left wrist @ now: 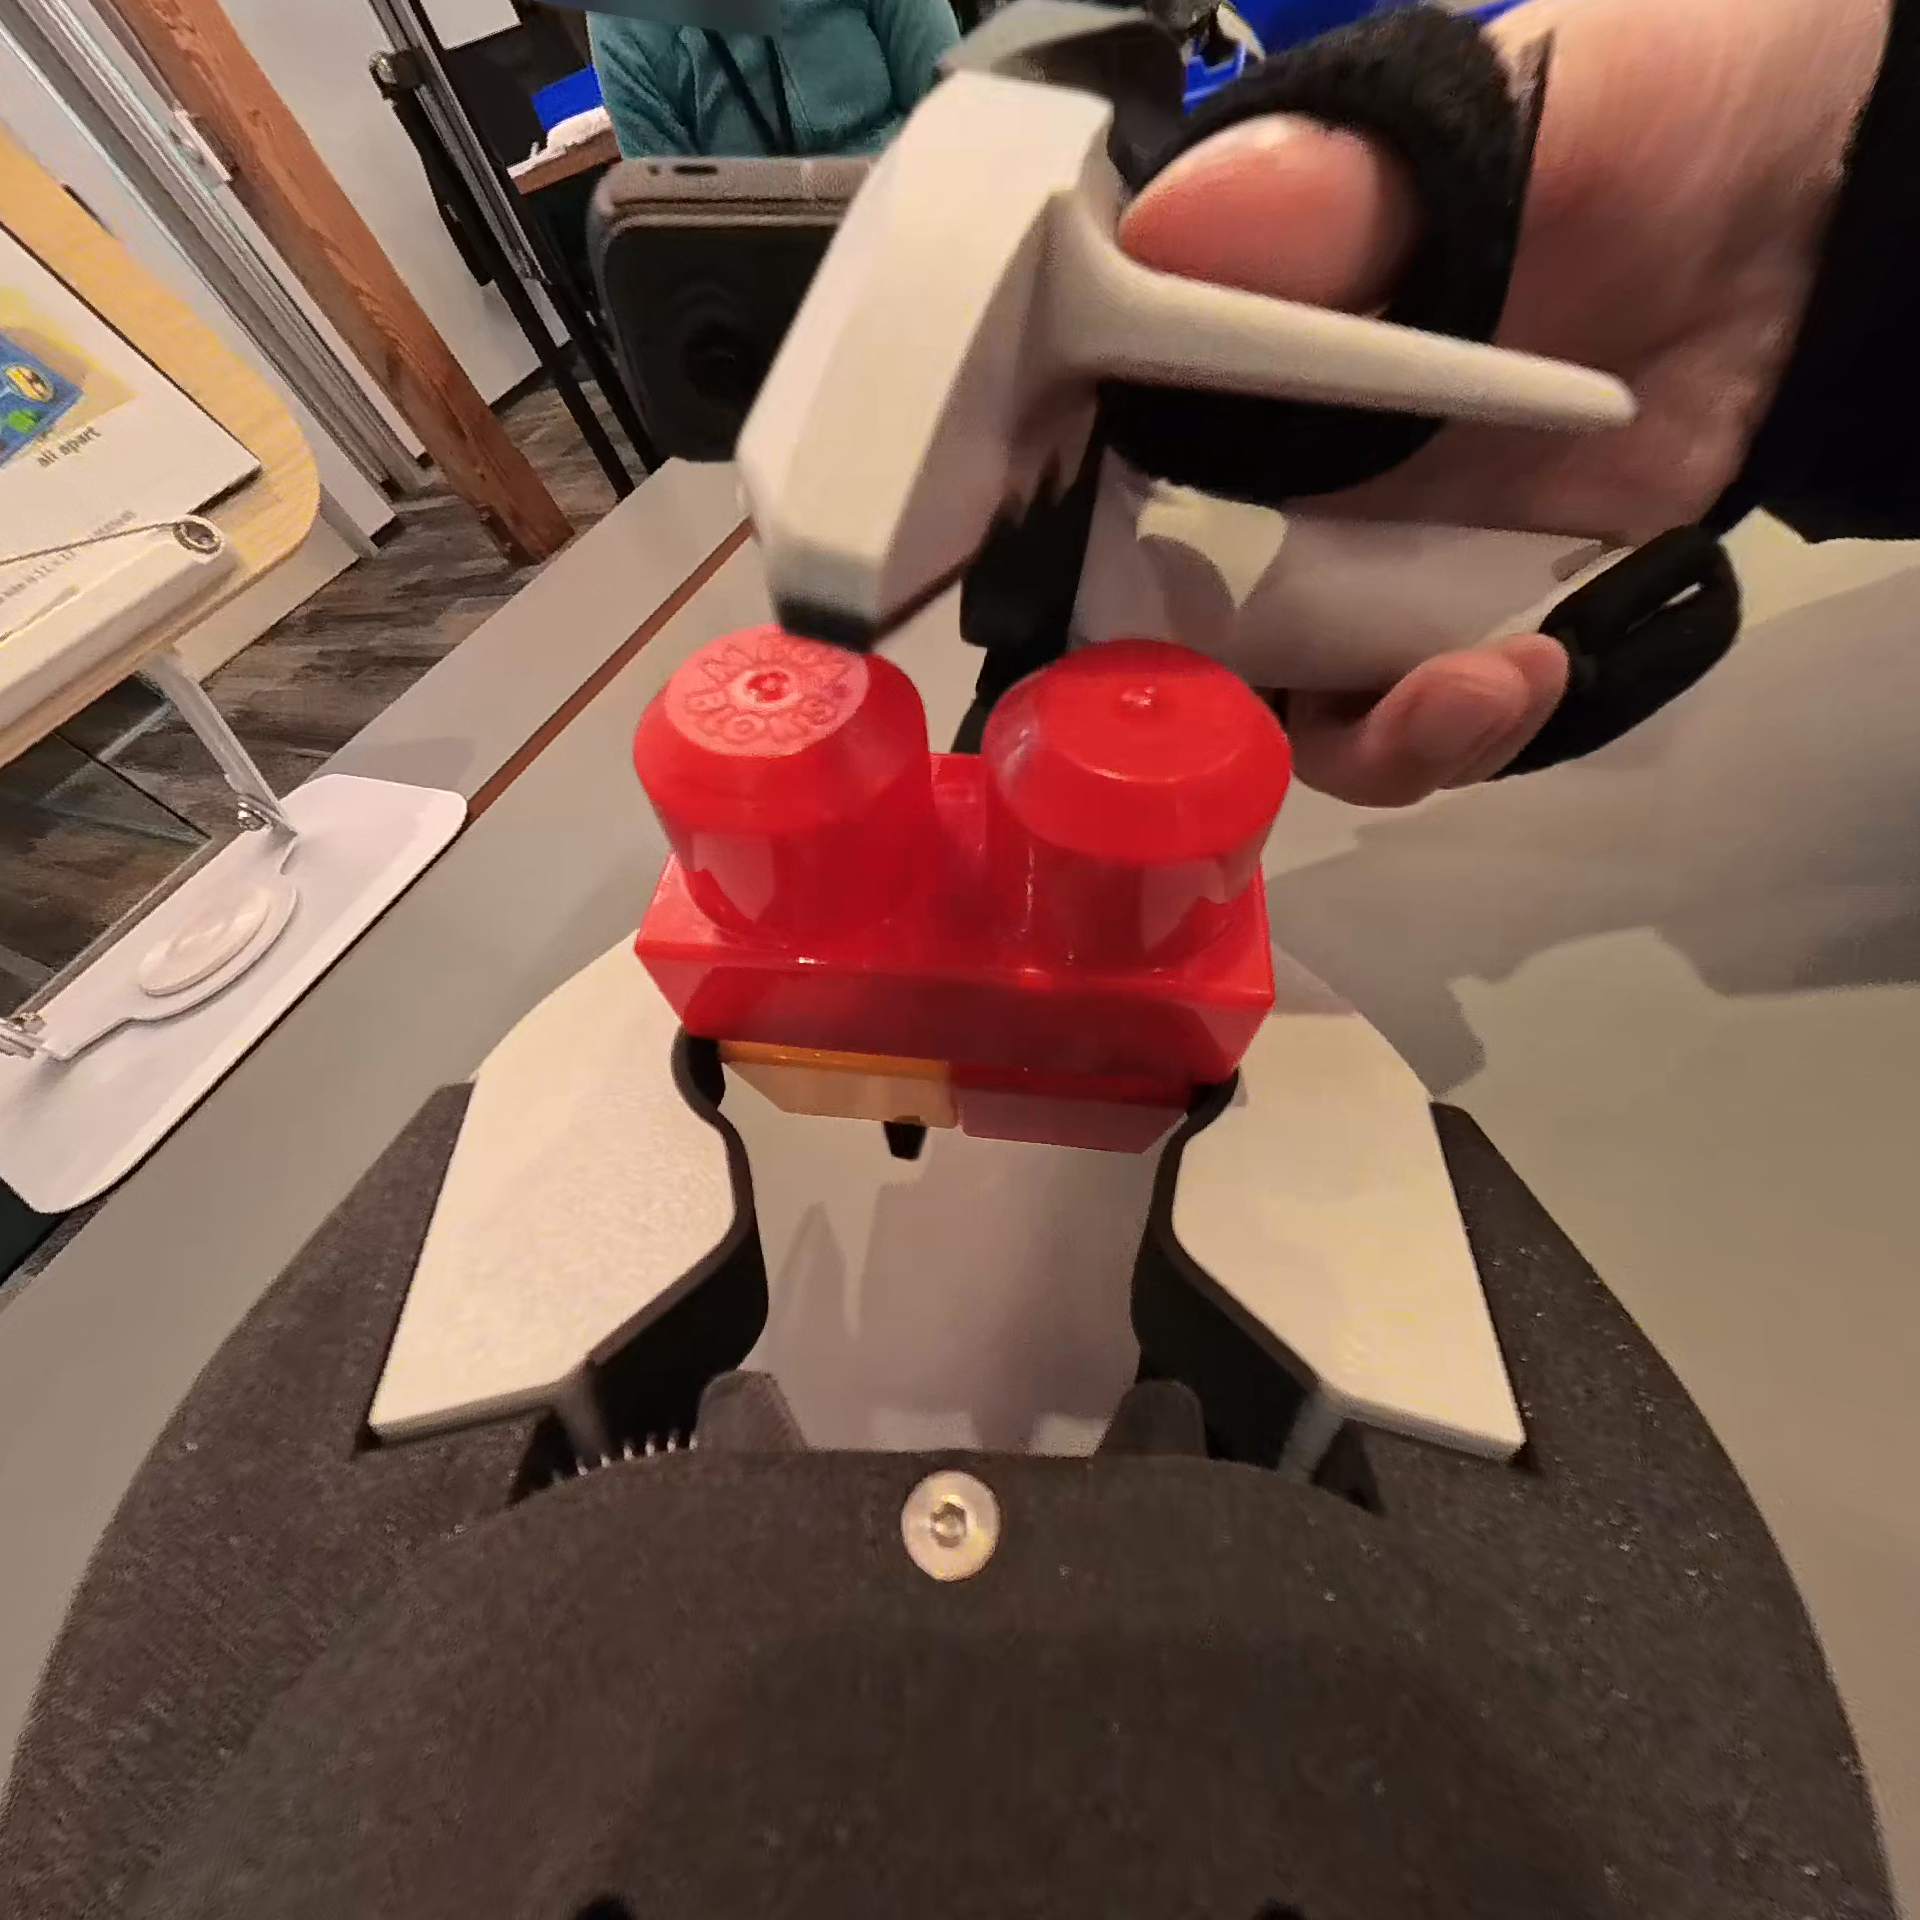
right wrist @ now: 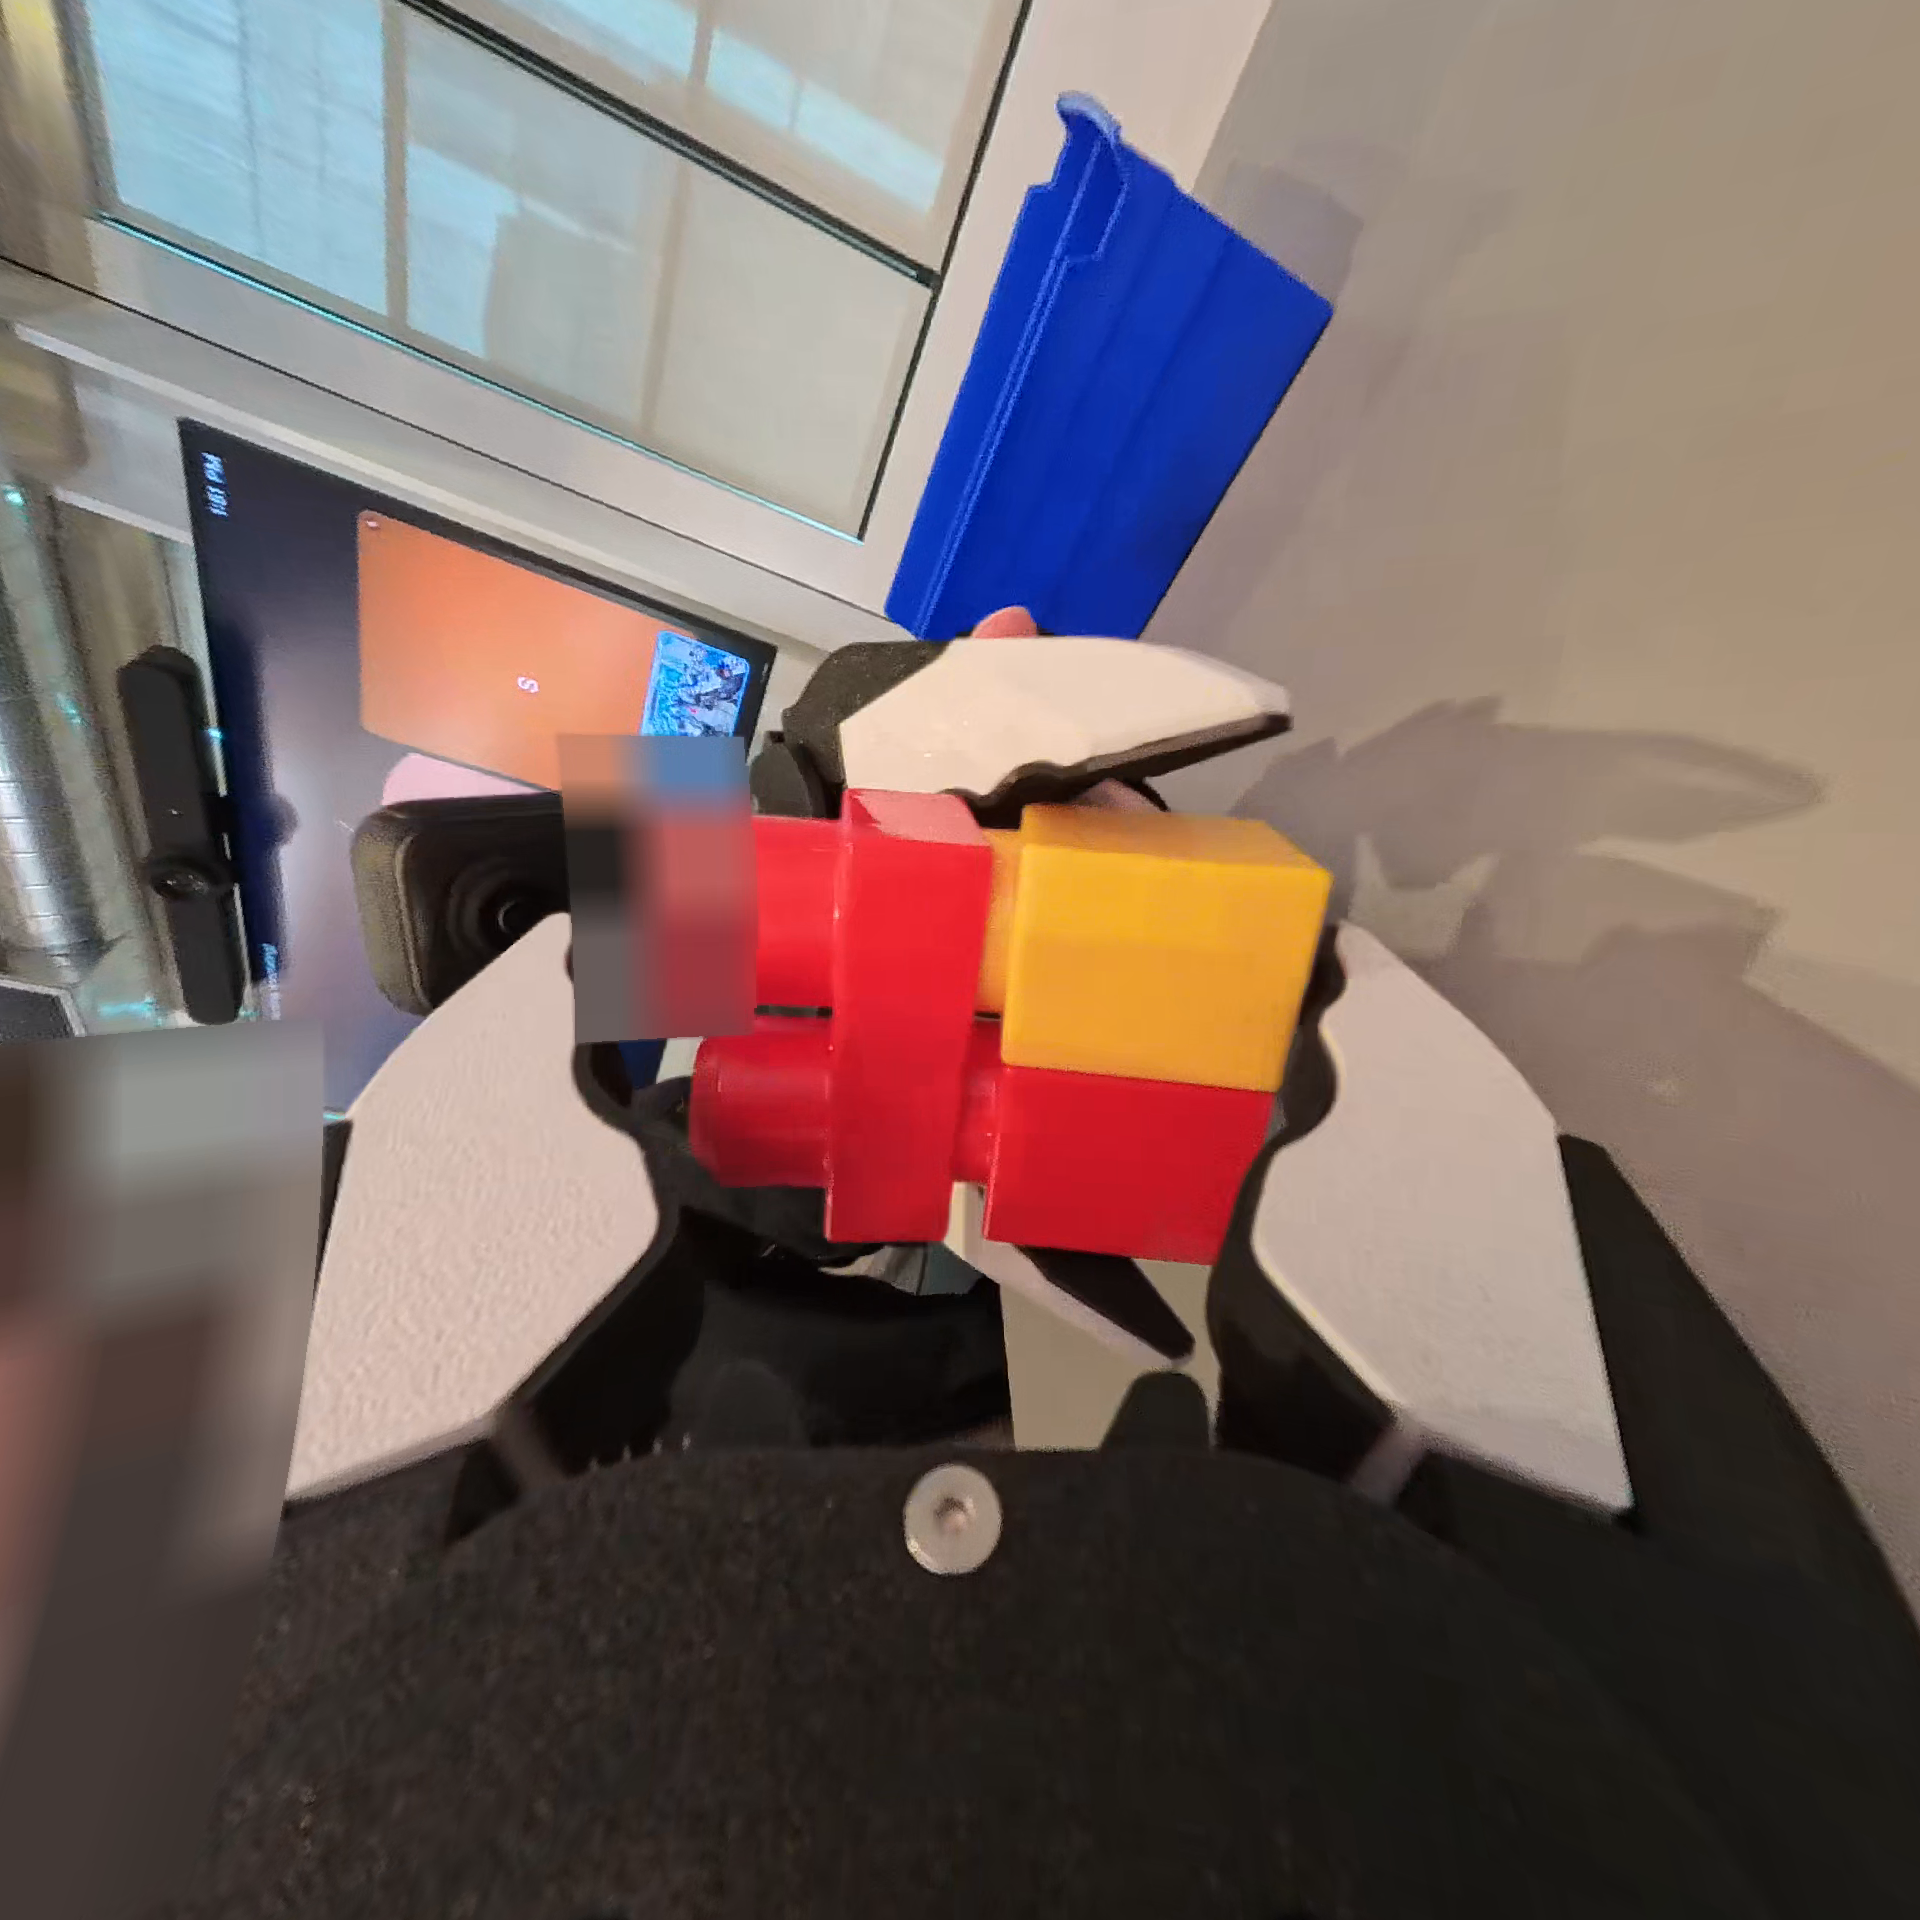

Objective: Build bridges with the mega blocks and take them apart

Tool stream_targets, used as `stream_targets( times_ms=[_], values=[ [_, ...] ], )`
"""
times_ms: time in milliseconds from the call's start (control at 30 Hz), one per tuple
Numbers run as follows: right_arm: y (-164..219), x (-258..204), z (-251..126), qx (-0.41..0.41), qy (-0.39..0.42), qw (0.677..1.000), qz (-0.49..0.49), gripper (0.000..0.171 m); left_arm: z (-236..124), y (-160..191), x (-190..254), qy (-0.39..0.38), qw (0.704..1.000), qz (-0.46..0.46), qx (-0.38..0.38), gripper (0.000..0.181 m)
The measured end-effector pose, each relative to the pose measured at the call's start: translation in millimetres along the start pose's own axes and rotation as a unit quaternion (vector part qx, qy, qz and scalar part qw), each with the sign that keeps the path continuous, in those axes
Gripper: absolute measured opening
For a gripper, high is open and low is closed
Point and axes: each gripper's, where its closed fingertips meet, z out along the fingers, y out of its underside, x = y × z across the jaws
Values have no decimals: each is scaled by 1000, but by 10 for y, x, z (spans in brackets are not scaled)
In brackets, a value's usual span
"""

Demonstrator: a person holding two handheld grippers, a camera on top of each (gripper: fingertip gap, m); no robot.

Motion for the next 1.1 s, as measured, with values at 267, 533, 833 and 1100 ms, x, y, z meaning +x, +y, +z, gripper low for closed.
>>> stream_targets(
  times_ms=[267,533,833,1100],
  values=[
    [51,68,29,-17,10,1000,8,110,-1,16,0,2,1000,2,-3,88],
    [-6,103,-33,2,10,1000,30,104,29,60,72,9,999,28,-21,88],
    [55,156,4,-11,13,1000,18,114,59,124,102,27,999,9,-38,88],
    [50,164,6,-7,6,1000,28,110,51,107,110,30,999,-2,-34,88]
  ],
)
